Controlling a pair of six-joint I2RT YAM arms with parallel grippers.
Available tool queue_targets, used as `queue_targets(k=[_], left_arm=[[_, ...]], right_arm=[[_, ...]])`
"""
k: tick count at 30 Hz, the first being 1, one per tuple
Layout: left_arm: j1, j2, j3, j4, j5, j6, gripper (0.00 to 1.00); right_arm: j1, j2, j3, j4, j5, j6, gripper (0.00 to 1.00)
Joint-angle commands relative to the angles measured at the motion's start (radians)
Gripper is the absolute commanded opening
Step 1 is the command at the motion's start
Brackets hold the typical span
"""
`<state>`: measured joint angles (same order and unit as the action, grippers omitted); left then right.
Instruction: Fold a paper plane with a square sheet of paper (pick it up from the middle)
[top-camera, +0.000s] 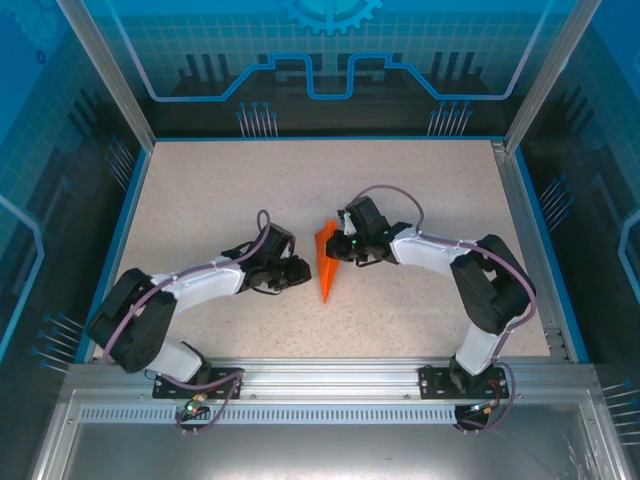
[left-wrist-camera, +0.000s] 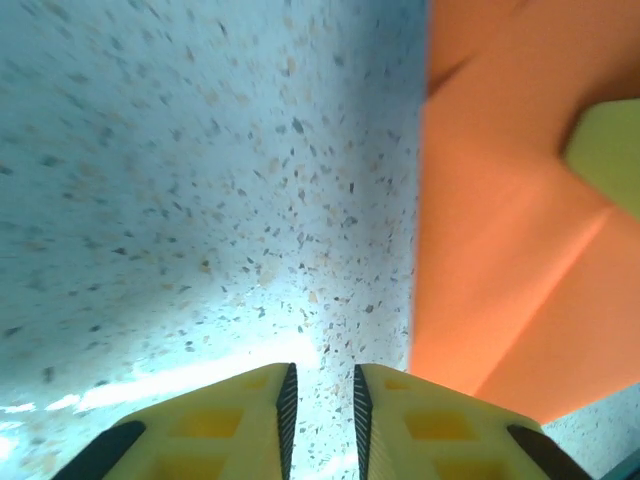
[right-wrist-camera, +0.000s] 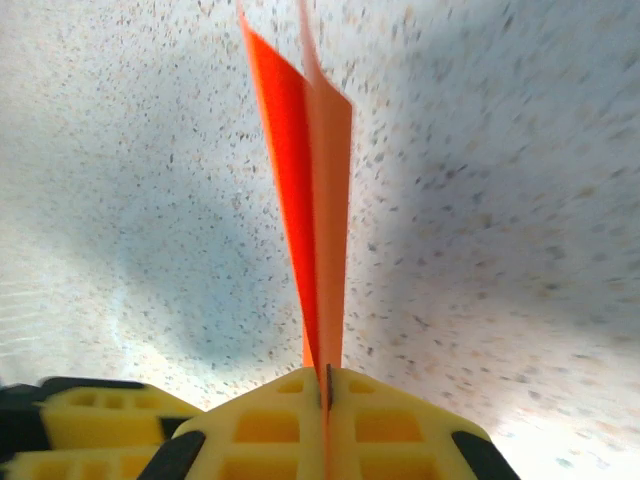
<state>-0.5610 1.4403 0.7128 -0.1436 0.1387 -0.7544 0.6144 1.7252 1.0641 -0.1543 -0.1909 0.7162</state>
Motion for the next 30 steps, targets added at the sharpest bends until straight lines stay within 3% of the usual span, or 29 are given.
queue_targets(k=[1,4,7,11,13,21,30], left_arm=[[0.014,-0.097,-0.036,-0.059,-0.140,-0.014,0.27],[0.022,-0.181,-0.077,-0.075,-0.212,-0.032,0.31],[0.036,-0.257,-0.123,-0.085,-0.267,-0.051,0.33],[0.048,-0.354,-0.183,-0.107,-0.334,-0.092,0.43],[0.053,-0.399,-0.208,-0.119,-0.363,-0.107,0.45],[0.063,-0.593,-0.263,-0.232,-0.480,-0.141,0.56],[0.076,-0.726,-0.316,-0.288,-0.513,-0.175,0.61]], right_arm=[[-0.004,-0.071,0.092,-0.275,0.174,-0.200,0.05],[0.004,-0.078,0.179,-0.447,0.335,-0.279,0.06],[0.041,-0.041,0.294,-0.634,0.591,-0.331,0.07],[0.118,0.091,0.458,-0.862,0.924,-0.323,0.07],[0.153,0.163,0.514,-0.929,1.010,-0.288,0.08],[0.255,0.443,0.745,-1.075,1.038,-0.176,0.08],[0.315,0.667,0.967,-1.118,0.864,-0.110,0.12]])
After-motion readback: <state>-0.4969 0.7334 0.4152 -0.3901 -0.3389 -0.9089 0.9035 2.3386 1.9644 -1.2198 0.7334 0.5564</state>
